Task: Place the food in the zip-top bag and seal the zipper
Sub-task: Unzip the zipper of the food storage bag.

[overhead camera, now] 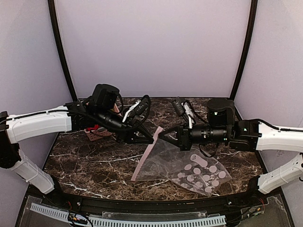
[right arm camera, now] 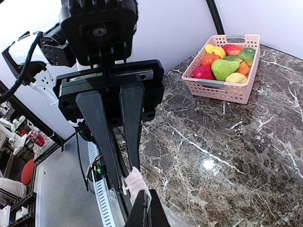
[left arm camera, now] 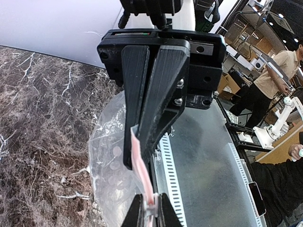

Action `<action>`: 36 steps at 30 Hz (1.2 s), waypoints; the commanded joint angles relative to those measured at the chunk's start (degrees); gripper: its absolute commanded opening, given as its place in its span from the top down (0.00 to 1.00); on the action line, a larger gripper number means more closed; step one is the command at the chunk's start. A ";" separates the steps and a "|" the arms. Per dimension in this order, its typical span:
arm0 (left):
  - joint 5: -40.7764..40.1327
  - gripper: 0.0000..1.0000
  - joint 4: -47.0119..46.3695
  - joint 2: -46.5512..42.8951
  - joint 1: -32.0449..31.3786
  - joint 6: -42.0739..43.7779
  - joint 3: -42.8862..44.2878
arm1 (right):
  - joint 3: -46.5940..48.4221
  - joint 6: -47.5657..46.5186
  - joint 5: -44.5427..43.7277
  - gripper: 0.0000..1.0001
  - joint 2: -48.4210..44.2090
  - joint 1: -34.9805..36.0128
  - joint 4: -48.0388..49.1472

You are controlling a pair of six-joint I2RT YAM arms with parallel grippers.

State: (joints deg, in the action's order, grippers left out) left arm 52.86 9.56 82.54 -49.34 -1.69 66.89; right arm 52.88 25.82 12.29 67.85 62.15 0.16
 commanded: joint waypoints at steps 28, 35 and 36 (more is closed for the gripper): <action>1.54 0.99 4.13 1.07 -0.30 1.34 -0.84 | -1.00 5.83 -8.49 1.00 -1.67 -5.37 1.00; 1.44 0.99 4.24 1.11 -0.31 1.34 -0.80 | -1.55 6.61 -8.52 1.00 -2.34 -6.67 0.76; 1.45 0.99 4.30 1.08 -0.31 1.34 -0.80 | -1.65 6.72 -8.52 1.00 -2.37 -6.85 0.66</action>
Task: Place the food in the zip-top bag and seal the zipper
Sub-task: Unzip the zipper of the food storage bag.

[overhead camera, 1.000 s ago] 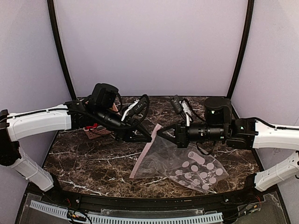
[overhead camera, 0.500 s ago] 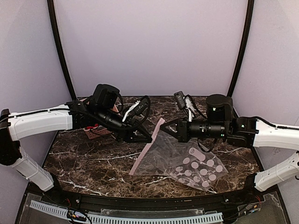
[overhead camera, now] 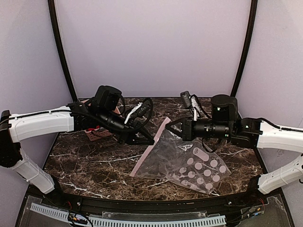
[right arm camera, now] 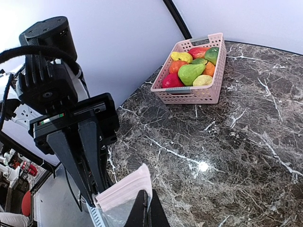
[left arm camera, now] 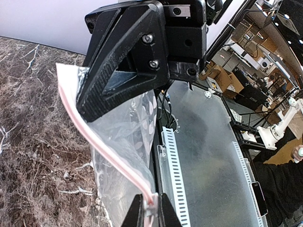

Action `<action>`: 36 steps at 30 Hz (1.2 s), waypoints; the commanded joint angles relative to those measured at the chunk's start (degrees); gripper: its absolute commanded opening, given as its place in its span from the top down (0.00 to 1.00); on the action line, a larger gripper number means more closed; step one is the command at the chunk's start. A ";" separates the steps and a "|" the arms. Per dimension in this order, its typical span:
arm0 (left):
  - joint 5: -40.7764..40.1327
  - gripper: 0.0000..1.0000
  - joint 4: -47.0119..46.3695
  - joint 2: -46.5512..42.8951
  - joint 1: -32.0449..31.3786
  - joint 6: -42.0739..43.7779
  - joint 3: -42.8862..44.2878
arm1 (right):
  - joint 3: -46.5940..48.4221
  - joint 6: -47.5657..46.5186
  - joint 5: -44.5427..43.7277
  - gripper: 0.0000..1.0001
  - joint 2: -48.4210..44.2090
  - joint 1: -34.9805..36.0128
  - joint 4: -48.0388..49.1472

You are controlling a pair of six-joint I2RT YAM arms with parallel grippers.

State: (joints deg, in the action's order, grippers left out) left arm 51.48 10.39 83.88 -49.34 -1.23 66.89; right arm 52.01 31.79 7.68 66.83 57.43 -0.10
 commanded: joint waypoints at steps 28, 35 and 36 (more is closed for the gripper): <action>2.49 0.99 3.86 -0.39 -0.29 2.18 -0.80 | -2.35 3.00 -5.38 1.00 -3.84 -5.69 -1.56; 2.17 0.99 4.10 -0.25 -0.31 2.55 -0.74 | -2.11 3.10 -5.40 1.00 -3.98 -6.61 -1.75; 2.07 0.99 4.15 -0.27 -0.32 2.68 -0.73 | -2.09 3.11 -5.40 1.00 -4.03 -6.69 -1.75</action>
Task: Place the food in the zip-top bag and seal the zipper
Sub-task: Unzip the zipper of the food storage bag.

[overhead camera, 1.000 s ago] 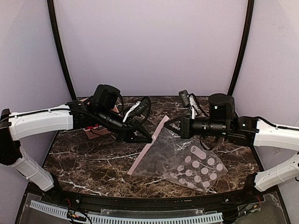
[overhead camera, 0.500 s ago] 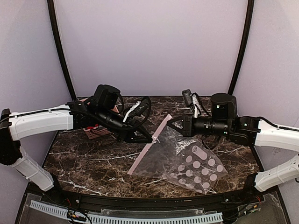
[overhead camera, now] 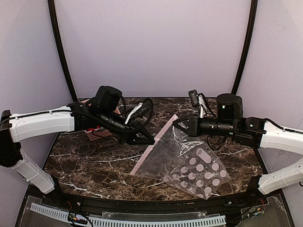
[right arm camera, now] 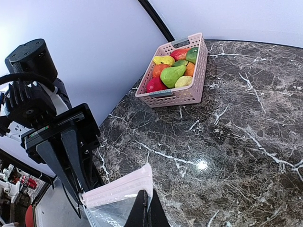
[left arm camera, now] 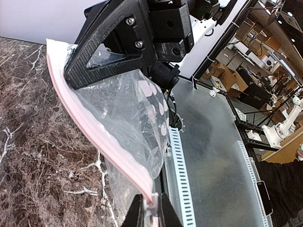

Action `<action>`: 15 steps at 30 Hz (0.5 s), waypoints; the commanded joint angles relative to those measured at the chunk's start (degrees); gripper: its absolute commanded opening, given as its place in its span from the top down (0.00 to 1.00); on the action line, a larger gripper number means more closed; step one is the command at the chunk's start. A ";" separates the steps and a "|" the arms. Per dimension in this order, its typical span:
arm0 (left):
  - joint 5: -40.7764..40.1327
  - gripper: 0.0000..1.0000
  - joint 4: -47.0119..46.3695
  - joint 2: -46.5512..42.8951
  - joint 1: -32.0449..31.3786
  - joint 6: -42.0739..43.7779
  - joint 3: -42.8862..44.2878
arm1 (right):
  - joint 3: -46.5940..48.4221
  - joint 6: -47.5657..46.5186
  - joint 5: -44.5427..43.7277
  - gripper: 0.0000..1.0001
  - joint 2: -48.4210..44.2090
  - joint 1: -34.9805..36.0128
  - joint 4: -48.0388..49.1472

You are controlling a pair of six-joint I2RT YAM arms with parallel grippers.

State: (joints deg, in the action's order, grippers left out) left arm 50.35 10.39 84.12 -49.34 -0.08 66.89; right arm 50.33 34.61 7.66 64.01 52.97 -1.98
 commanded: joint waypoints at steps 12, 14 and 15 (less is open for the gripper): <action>3.09 0.99 4.55 -0.36 -0.30 1.83 -0.63 | -0.18 0.03 -6.15 1.00 -2.62 -3.29 -0.27; 3.09 0.99 4.59 -0.38 -0.29 1.82 -0.62 | -0.07 -0.13 -6.36 1.00 -2.85 -3.46 -0.56; 3.13 0.99 4.56 -0.36 -0.30 1.78 -0.62 | 0.02 -0.19 -6.48 1.00 -3.01 -3.55 -0.64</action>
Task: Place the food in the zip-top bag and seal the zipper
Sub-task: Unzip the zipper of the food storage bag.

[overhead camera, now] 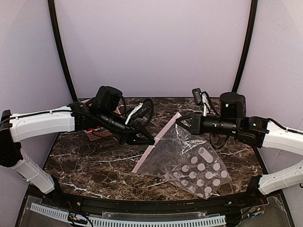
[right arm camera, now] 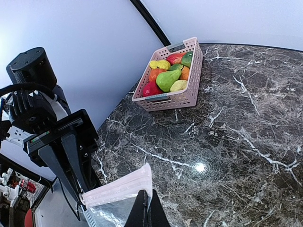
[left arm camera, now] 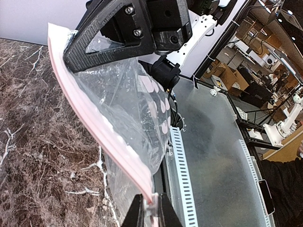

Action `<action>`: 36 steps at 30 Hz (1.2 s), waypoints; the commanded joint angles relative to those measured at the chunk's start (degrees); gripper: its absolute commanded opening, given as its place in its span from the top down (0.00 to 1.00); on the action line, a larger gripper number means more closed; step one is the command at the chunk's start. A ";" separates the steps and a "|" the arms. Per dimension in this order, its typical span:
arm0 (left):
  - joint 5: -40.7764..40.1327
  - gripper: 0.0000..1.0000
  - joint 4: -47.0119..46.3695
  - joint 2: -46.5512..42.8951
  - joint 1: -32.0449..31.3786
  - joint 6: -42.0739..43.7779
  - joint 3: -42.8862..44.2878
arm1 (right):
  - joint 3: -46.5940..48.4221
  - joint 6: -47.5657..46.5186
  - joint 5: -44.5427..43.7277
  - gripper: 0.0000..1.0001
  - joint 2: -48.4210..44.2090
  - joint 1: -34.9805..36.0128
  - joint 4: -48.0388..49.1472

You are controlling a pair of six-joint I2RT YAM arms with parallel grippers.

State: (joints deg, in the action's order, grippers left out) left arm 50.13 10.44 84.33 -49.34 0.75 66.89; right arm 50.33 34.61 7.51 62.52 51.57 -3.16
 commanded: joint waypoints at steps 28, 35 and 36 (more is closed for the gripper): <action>3.31 0.99 5.12 -0.35 -0.24 1.42 -0.54 | 4.38 -3.52 -6.42 1.00 -1.94 -8.48 -3.51; 3.36 0.99 5.25 -0.40 -0.32 1.57 -0.54 | 4.98 -3.91 -5.09 1.00 -1.82 -10.94 -3.59; 3.32 0.99 5.26 -0.36 -0.32 1.55 -0.49 | 5.09 -3.91 -4.85 1.00 -1.74 -11.27 -3.58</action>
State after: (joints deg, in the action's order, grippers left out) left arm 50.09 10.70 84.33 -49.32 1.13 66.89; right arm 52.99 31.57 6.79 61.23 43.35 -7.88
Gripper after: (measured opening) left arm 0.085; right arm 0.004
